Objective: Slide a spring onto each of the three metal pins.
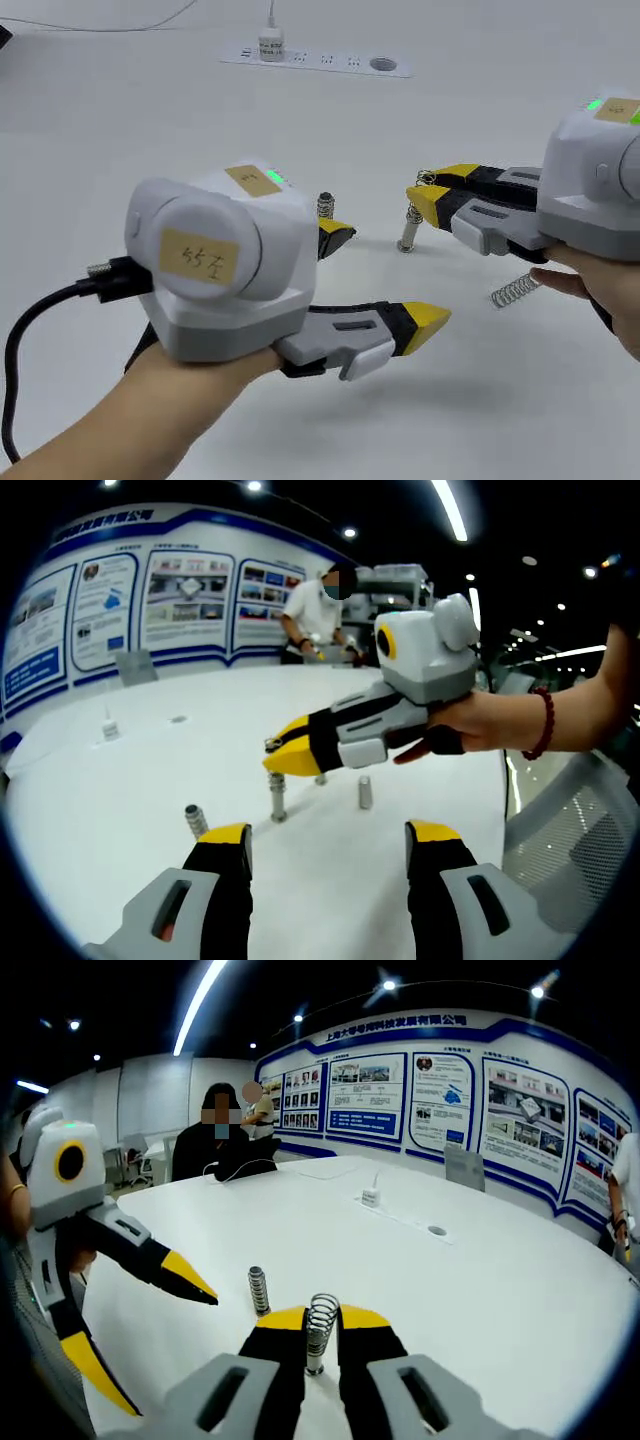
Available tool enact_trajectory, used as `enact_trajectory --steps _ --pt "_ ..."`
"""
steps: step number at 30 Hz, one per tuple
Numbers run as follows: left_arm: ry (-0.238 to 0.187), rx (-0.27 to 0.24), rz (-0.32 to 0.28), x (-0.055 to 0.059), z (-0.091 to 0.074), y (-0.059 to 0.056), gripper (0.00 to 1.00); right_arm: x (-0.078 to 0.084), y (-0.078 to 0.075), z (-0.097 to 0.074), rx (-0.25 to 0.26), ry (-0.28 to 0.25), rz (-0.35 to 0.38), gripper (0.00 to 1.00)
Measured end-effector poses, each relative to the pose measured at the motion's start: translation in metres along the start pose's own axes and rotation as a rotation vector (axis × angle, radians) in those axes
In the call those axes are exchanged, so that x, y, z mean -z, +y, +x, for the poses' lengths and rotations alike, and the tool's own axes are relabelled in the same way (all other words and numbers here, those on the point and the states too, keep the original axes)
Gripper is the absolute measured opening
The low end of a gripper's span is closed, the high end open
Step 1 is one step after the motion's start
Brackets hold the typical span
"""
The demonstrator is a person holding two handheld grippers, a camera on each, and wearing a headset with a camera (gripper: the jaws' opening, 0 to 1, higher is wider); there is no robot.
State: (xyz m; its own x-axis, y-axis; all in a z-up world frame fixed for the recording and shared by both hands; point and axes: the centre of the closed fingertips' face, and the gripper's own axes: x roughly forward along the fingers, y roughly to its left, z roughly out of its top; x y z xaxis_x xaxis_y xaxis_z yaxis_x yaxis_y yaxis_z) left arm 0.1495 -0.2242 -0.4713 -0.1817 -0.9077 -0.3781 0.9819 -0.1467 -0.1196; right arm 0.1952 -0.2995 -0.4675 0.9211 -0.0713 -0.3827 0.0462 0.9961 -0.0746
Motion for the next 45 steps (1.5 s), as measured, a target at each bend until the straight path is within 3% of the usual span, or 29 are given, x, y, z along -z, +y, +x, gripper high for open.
enact_trajectory --steps 35,45 --pt "0.011 -0.010 0.018 0.002 0.000 0.001 0.61 0.037 0.007 0.011 0.012 0.094 -0.035 0.12" --pt "0.012 -0.020 0.032 0.003 0.000 0.002 0.60 0.035 0.007 0.009 0.026 0.084 -0.001 0.16"
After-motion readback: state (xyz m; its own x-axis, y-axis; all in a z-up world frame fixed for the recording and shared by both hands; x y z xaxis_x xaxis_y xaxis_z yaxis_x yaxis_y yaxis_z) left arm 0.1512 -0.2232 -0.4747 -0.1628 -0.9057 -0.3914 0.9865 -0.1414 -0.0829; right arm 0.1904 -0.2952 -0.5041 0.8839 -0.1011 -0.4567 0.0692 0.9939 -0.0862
